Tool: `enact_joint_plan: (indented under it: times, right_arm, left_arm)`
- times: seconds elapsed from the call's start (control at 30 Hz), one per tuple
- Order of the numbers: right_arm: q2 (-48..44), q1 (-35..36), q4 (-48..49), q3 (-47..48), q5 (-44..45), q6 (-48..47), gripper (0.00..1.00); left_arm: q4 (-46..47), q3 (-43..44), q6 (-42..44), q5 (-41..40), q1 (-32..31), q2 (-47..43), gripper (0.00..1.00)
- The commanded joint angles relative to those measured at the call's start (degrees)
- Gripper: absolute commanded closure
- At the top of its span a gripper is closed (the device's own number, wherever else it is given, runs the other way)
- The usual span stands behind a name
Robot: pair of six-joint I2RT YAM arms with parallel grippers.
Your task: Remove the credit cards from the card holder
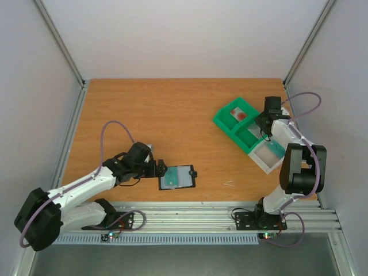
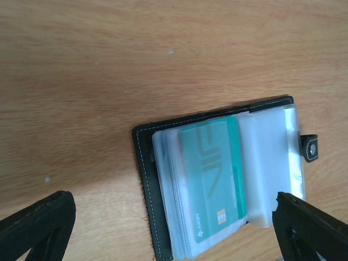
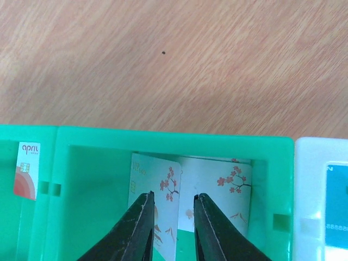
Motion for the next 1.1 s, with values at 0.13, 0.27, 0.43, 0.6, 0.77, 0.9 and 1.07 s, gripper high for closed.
enact_joint_plan:
  times: [0.13, 0.27, 0.43, 0.6, 0.77, 0.9, 1.07]
  right_arm:
    - [0.04, -0.27, -6.99, 4.27, -3.83, -1.29, 0.78]
    - [1.33, 0.05, -7.33, 5.62, -9.34, -2.8, 0.9]
    - [4.98, 0.14, -6.82, 6.29, -12.59, -2.98, 0.97]
    - [9.21, 0.05, -8.37, 7.73, -10.4, -2.7, 0.99]
    - [10.93, 0.05, -9.63, 8.62, -7.4, -2.84, 0.99]
    - [9.49, 0.13, -9.79, 8.48, -7.59, -3.77, 0.98]
    - [5.58, 0.84, -11.01, 7.65, -8.05, -5.85, 0.98]
  left_arm:
    - [3.23, -0.02, -1.9, 5.68, 2.97, 2.21, 0.0]
    - [3.37, -0.05, -1.88, 6.66, 3.64, 1.47, 0.01]
    - [3.33, 0.3, -1.77, 7.3, 3.92, -0.17, 0.01]
    - [1.27, 0.79, -1.25, 6.29, 4.19, -1.52, 0.01]
    - [-0.79, 1.48, -0.23, 5.83, 4.54, -2.35, 0.01]
    - [-0.79, 1.18, -0.49, 5.57, 4.72, -3.36, 0.01]
    - [0.41, 0.35, -1.48, 7.25, 4.9, -3.26, 0.01]
